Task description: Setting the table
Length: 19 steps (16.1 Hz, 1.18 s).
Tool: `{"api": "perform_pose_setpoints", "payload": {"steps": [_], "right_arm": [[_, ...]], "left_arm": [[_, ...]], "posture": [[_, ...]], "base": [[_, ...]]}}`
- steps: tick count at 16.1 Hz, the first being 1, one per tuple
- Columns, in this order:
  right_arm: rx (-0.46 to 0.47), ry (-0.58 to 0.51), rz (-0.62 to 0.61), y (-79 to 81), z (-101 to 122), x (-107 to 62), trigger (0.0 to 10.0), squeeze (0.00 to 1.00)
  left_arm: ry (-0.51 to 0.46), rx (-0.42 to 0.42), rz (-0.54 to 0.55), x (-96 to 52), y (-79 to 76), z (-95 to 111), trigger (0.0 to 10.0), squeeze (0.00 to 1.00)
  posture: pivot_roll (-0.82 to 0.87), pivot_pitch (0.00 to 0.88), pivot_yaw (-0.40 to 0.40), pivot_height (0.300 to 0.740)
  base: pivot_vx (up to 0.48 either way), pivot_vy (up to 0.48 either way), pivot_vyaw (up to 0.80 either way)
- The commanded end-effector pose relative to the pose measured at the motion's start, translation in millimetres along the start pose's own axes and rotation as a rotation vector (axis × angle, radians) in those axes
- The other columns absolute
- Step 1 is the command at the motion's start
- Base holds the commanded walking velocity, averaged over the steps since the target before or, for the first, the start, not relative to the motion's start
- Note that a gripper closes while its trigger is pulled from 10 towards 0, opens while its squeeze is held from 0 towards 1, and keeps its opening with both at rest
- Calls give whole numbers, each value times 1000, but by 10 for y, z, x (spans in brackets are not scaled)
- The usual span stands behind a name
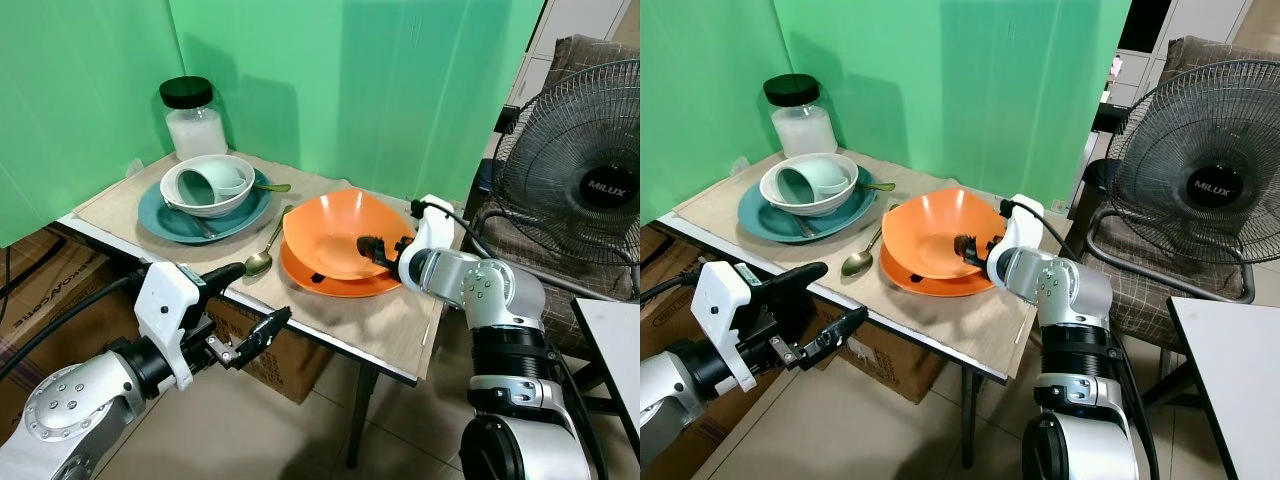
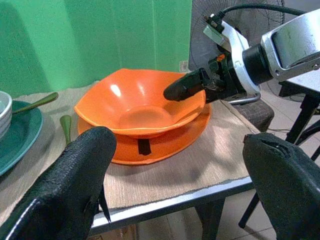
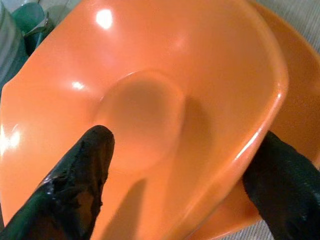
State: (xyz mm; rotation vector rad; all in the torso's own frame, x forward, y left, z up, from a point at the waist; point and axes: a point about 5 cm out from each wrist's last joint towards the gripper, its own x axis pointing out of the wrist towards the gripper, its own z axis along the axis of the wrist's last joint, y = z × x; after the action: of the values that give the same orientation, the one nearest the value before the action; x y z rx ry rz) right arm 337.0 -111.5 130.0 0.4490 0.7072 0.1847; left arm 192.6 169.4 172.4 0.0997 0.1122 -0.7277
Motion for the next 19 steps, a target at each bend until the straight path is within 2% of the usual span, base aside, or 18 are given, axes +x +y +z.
{"api": "perform_pose_setpoints", "payload": {"steps": [1,2,10,19], "right_arm": [[20,-15,10,32,60,-10,1255,0],[24,-14,4,29,64,-8,0,0],[58,-3,31,78,72,8,0,0],[71,4,16,48,54,26,0,0]], "left_arm": [[5,9,-5,-26,-2,16,10000,0],[8,8,-8,-31,-6,12,10000,0],[16,11,-10,-30,-1,6,10000,0],[21,10,-22,-19,-10,-2,10000,0]], "posture": [[-29,0,-1,740],[-27,0,-1,740],[-26,0,-1,740],[-30,0,1,740]], "base": [[0,0,0],[0,0,0],[0,0,0],[0,0,0]]}}
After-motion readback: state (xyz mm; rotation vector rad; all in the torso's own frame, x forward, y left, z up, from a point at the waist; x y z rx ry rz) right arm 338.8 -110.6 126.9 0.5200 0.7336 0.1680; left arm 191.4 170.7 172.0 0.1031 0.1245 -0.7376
